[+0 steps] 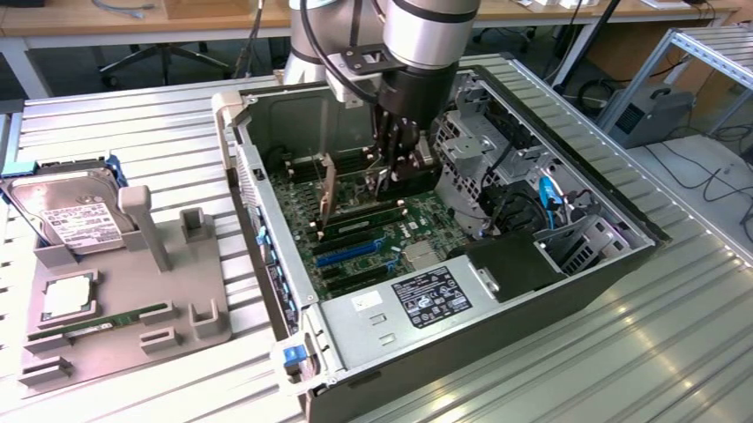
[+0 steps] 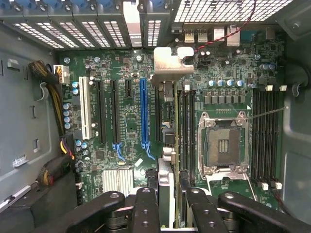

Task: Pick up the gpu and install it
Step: 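Insert the gpu into the slot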

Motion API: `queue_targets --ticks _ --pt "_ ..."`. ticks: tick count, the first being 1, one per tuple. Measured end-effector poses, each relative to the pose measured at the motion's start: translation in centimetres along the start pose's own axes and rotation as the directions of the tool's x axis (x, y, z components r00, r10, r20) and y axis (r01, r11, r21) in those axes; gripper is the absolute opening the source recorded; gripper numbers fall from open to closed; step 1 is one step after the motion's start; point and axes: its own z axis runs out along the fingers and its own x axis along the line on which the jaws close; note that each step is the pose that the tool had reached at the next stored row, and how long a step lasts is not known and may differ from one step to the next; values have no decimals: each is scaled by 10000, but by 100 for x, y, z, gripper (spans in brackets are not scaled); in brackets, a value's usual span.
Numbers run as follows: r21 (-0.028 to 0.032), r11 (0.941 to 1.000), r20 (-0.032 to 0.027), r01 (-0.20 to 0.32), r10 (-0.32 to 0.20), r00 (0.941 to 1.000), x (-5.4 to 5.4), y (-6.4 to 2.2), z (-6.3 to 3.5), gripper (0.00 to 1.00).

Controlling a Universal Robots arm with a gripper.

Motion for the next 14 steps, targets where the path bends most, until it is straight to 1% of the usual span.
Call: queue_targets --ticks 14 --pt "-1 10000 -1 0 0 10000 7 1 40 27"
